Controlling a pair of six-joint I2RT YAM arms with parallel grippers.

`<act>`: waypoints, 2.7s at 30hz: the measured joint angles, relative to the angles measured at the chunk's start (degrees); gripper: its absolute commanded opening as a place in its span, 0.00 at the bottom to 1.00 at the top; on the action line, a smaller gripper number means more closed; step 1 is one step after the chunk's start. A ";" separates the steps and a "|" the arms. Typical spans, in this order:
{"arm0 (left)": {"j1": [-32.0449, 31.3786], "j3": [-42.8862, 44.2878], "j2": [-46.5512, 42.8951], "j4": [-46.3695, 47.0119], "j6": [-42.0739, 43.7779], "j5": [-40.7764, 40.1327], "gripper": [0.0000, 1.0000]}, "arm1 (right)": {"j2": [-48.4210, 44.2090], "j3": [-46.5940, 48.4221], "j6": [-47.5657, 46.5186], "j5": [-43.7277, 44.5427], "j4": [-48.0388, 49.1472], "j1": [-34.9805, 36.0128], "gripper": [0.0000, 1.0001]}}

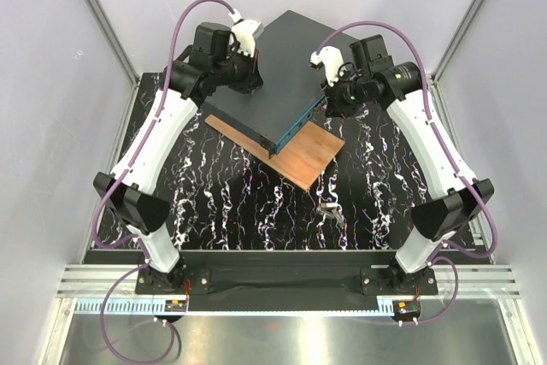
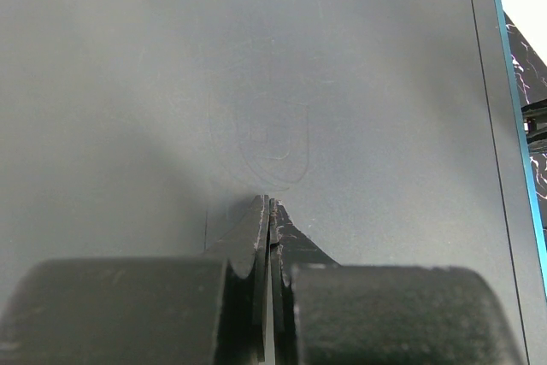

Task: Insert the plug into the switch port

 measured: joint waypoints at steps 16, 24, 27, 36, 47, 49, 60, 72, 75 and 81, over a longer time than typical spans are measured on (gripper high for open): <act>1.38 -0.11 0.00 0.15 -1.03 1.46 0.00 | 2.38 2.14 0.13 -2.29 0.85 -0.02 0.36; 2.69 -0.22 0.00 0.20 -1.51 1.92 0.00 | 1.09 0.87 -1.05 -2.67 1.11 0.24 0.60; 2.75 -0.22 0.00 0.20 -1.51 2.01 0.00 | -0.37 -0.15 -1.25 -2.73 0.63 0.04 0.64; 2.82 -0.31 0.00 0.24 -1.51 2.19 0.00 | -4.68 -4.83 -1.44 -5.27 -1.64 -6.16 0.20; 2.91 -0.31 0.00 0.26 -1.51 2.45 0.00 | -3.26 -3.10 3.02 -10.45 -0.96 -6.88 0.00; 2.95 -0.31 -0.02 0.26 -1.53 2.51 0.00 | -2.36 -2.29 3.74 -11.04 -0.59 -6.73 0.00; 3.21 -0.31 0.00 0.26 -2.32 2.95 0.00 | -0.85 -2.21 6.91 -11.54 4.15 -5.90 0.00; 3.69 -0.94 0.00 1.31 -2.97 3.65 0.00 | -1.11 -5.42 11.02 -11.63 9.14 -5.79 0.00; 3.72 -0.96 0.00 1.33 -3.02 3.78 0.00 | -1.66 -8.52 12.46 -11.67 11.13 -5.77 0.00; 3.80 -0.96 0.00 1.36 -3.30 4.02 0.00 | -5.46 -18.36 17.59 -11.63 20.17 -5.44 0.00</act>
